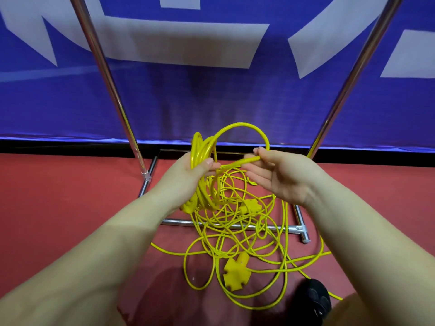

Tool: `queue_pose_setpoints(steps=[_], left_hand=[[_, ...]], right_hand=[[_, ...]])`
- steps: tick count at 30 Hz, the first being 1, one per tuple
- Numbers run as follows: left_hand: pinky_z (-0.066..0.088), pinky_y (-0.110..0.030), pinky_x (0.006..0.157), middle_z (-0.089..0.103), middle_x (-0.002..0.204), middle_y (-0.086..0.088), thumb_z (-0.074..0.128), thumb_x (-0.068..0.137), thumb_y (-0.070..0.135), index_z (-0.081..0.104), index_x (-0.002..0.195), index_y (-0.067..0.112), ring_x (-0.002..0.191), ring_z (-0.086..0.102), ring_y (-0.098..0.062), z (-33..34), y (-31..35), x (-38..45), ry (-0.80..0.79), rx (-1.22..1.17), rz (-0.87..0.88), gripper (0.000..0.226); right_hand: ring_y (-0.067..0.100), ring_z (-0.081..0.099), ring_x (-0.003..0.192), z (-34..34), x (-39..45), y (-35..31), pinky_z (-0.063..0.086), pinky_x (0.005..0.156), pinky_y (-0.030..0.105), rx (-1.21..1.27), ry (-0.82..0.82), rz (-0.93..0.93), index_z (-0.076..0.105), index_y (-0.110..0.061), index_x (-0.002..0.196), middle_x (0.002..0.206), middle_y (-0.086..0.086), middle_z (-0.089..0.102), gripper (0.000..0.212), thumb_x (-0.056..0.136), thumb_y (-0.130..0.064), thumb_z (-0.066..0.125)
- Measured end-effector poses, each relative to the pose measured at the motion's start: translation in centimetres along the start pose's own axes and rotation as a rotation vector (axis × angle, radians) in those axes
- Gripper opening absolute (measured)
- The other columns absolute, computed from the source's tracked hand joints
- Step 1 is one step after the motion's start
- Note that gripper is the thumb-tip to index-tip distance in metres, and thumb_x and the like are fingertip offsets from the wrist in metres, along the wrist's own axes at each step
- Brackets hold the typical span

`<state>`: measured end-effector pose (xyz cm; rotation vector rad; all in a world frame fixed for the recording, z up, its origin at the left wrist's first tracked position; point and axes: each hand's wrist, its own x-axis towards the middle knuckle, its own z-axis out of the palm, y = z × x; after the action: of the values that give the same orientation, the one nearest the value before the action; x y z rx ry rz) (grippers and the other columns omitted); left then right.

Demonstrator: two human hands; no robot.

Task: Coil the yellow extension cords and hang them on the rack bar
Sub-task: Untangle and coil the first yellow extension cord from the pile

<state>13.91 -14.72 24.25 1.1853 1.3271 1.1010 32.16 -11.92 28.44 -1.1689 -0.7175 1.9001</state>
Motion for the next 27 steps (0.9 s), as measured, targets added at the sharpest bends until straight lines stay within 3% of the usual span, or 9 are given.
queue_pose_setpoints(steps=[4,9,11,15,17,21,24,27], left_hand=[[0.052,-0.044,0.092,0.069,0.105,-0.012,0.045,0.097,0.017,0.057,0.105,0.019,0.103,0.065,-0.026,0.4,-0.1,-0.3,-0.125,0.011,-0.023,0.015],[0.053,-0.029,0.069,0.064,0.077,0.001,0.048,0.096,0.012,0.053,0.090,0.017,0.078,0.067,-0.016,1.2,-0.2,-0.5,-0.144,0.043,-0.021,0.009],[0.053,-0.028,0.064,0.061,0.074,0.001,0.048,0.096,0.012,0.052,0.087,0.017,0.072,0.068,-0.012,1.1,-0.2,-0.3,-0.096,0.012,-0.051,0.011],[0.055,-0.029,0.053,0.061,0.074,-0.009,0.045,0.097,0.014,0.051,0.085,0.010,0.061,0.069,-0.014,0.6,0.3,0.0,-0.002,-0.220,-0.156,0.014],[0.055,-0.029,0.051,0.066,0.064,-0.009,0.044,0.098,0.017,0.053,0.083,0.006,0.060,0.068,-0.018,0.2,0.8,0.0,0.018,-0.318,-0.207,0.020],[0.057,-0.031,0.056,0.067,0.056,-0.005,0.045,0.097,0.019,0.055,0.081,0.004,0.060,0.069,-0.019,-0.3,1.1,-0.1,0.065,-0.392,-0.221,0.025],[0.057,-0.029,0.057,0.070,0.063,-0.004,0.046,0.097,0.018,0.057,0.092,0.005,0.061,0.070,-0.017,-0.8,1.0,0.2,0.128,-0.432,-0.209,0.018],[0.056,-0.026,0.055,0.073,0.071,-0.004,0.044,0.098,0.021,0.055,0.095,0.008,0.062,0.070,-0.016,-1.4,0.8,0.4,0.113,-0.378,-0.207,0.017]], right_hand=[[0.024,0.070,0.056,0.3,-0.4,-0.8,0.057,0.053,0.030,0.318,-0.065,0.020,0.055,-0.004,0.082,0.066,0.011,0.070,0.020,0.097,-0.008,0.042],[0.022,0.072,0.065,0.2,-0.4,-1.1,0.058,0.063,0.031,0.347,-0.108,-0.070,0.058,-0.005,0.084,0.072,0.012,0.071,0.015,0.094,-0.011,0.047],[0.018,0.072,0.073,0.1,-0.1,-0.7,0.057,0.072,0.031,0.179,-0.136,-0.123,0.059,-0.009,0.091,0.079,0.007,0.072,0.010,0.092,-0.014,0.051],[0.006,0.062,0.073,-0.5,0.7,2.1,0.048,0.070,0.016,-0.942,-0.069,-0.312,0.062,-0.014,0.107,0.085,-0.004,0.067,0.020,0.087,-0.020,0.063],[0.007,0.058,0.078,-0.4,0.9,3.5,0.043,0.071,0.015,-1.211,-0.160,-0.308,0.065,-0.019,0.101,0.087,-0.005,0.065,0.013,0.089,-0.023,0.061],[0.010,0.056,0.080,-0.2,1.0,4.4,0.044,0.074,0.022,-1.214,-0.238,-0.298,0.064,-0.018,0.086,0.085,0.000,0.065,0.011,0.092,-0.024,0.057],[0.015,0.053,0.072,-0.2,1.1,3.8,0.043,0.069,0.025,-1.113,-0.235,-0.360,0.060,-0.023,0.080,0.076,-0.003,0.060,0.011,0.087,-0.016,0.064],[0.014,0.056,0.060,-0.7,1.3,2.9,0.044,0.058,0.021,-1.014,-0.017,-0.551,0.059,-0.029,0.082,0.071,-0.006,0.055,0.020,0.080,-0.013,0.072]])
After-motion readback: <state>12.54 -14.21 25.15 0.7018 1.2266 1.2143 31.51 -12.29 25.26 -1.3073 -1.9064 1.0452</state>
